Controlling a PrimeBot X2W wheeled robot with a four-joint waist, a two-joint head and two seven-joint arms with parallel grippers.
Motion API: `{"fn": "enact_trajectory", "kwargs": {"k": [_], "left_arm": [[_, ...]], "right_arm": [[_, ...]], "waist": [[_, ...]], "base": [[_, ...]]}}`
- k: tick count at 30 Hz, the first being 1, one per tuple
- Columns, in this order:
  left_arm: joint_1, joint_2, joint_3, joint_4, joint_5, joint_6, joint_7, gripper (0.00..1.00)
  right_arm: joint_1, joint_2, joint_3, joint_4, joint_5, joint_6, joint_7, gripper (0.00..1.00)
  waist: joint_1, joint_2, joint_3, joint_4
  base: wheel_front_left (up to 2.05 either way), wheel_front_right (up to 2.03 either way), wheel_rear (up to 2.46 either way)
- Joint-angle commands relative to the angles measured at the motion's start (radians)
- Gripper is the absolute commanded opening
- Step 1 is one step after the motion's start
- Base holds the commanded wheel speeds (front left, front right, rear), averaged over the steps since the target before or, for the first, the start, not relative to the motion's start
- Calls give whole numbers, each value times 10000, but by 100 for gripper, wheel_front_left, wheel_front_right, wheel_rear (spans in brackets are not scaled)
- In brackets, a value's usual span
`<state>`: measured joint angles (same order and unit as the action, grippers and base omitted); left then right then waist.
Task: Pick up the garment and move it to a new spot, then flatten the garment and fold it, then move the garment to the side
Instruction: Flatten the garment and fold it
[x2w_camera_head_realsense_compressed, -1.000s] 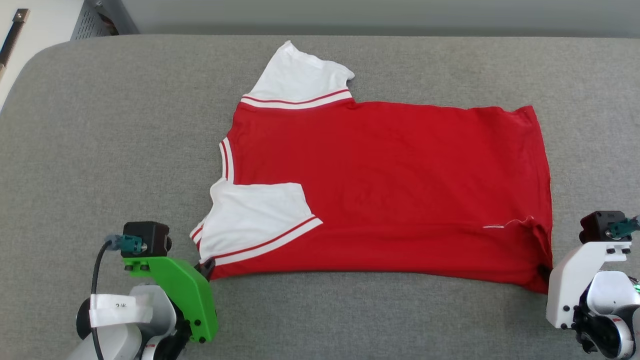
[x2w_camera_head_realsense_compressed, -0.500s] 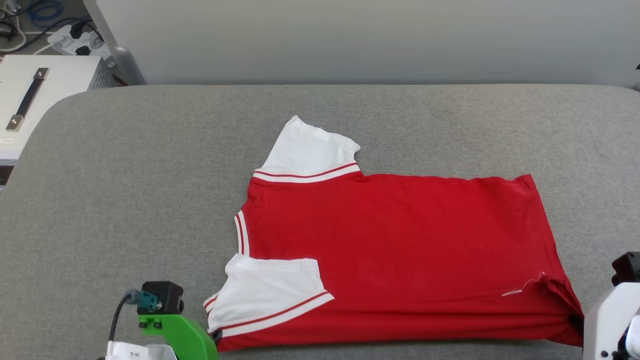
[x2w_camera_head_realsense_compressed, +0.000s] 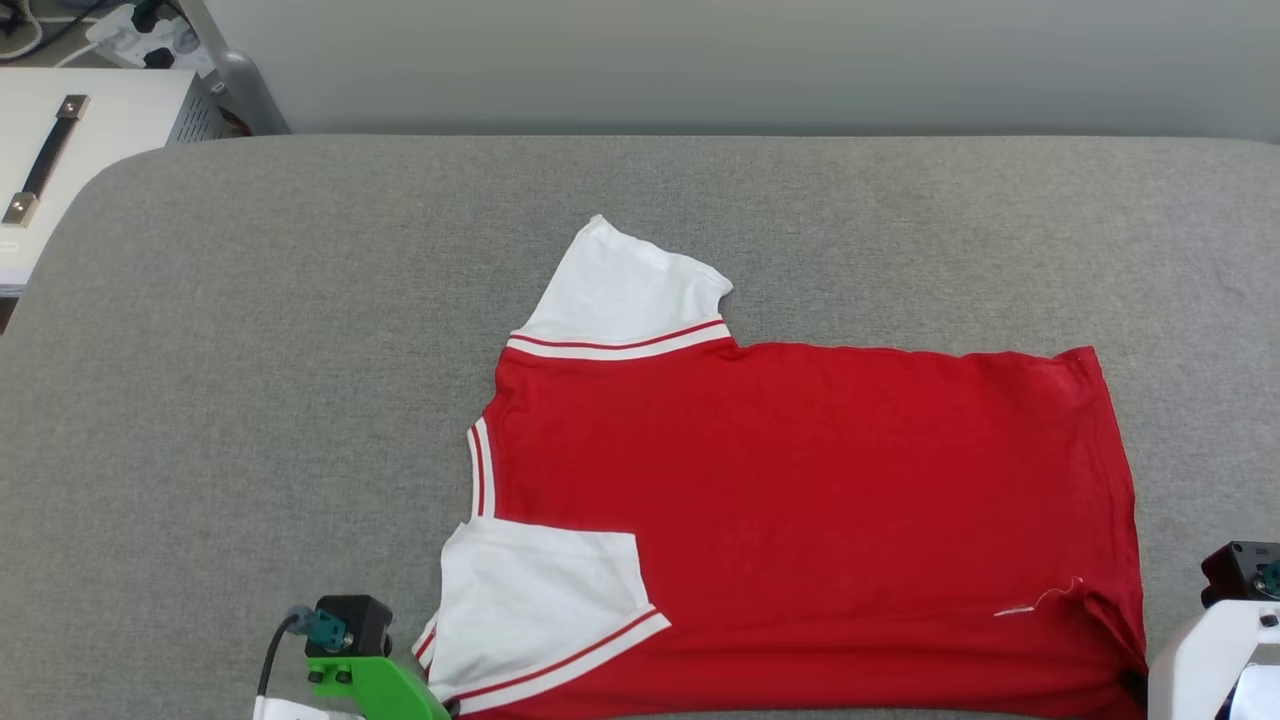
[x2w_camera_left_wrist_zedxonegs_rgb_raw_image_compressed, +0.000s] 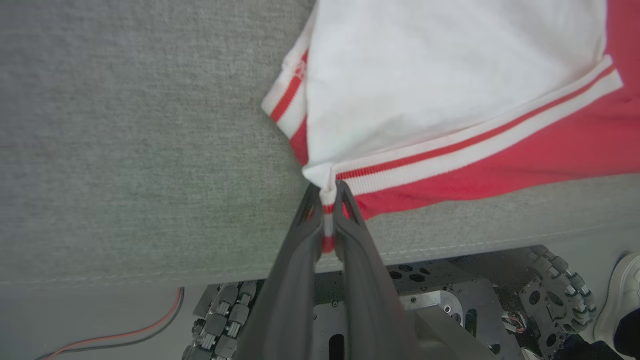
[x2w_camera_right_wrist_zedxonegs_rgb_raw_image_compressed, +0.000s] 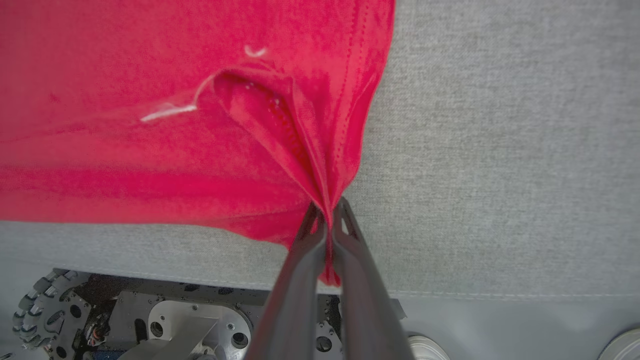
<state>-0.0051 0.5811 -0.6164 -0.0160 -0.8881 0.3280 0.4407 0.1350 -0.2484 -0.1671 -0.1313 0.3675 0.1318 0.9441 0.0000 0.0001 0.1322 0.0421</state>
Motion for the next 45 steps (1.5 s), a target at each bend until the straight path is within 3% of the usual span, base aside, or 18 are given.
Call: {"fn": "enact_trajectory", "kwargs": {"k": [1,8,9,10,11,12,19,27,35,38,45], "left_arm": [[-230,-46,4,166,132,-93,-61,0],[-484,-224,-73,661,138,-279,-132,0],[-493,-238,-66,695,134,-286,-159,36],[-525,-250,-41,734,165,-281,-240,100],[-550,-268,-9,768,181,-269,-316,100],[-579,-279,12,810,213,-273,-403,100],[-793,-291,225,683,379,-414,-1056,100],[-1400,-384,762,-83,1031,-701,-2943,100],[-1515,-763,994,47,1609,-1257,-5248,100],[-1412,-1148,1158,285,1664,-1420,-6336,100],[-1280,-2021,1748,549,2659,-1958,-7014,100]], "right_arm": [[-202,10,38,103,-53,-11,-139,0],[-419,-56,290,696,-48,-11,-555,0],[-434,-66,311,749,-37,-11,-577,0],[-458,-75,341,796,8,-11,-619,21],[-479,-98,373,807,48,-11,-687,67],[-500,-115,364,841,73,-11,-781,100],[-710,-137,336,601,288,-11,-1511,100],[-1152,-68,505,-608,312,-11,-3060,100],[-1141,-37,857,-877,318,-11,-6024,100],[-1054,207,900,-933,260,-11,-7205,100],[-825,565,1267,-649,9,-11,-9340,100]], "waist": [[0,-1,168,18],[0,-1,240,73],[0,-1,227,73],[0,-1,202,82],[0,-1,174,87],[0,-1,112,91],[0,-1,-271,65],[0,-1,-676,-81],[0,-1,-826,-147],[0,-1,-829,-156],[0,-1,-750,-169]], "base": [[0,0,0],[0,0,0],[0,0,0],[0,0,0],[0,0,0],[0,0,0],[0,0,0],[0,0,0],[0,0,0],[0,0,0],[0,0,0]]}}
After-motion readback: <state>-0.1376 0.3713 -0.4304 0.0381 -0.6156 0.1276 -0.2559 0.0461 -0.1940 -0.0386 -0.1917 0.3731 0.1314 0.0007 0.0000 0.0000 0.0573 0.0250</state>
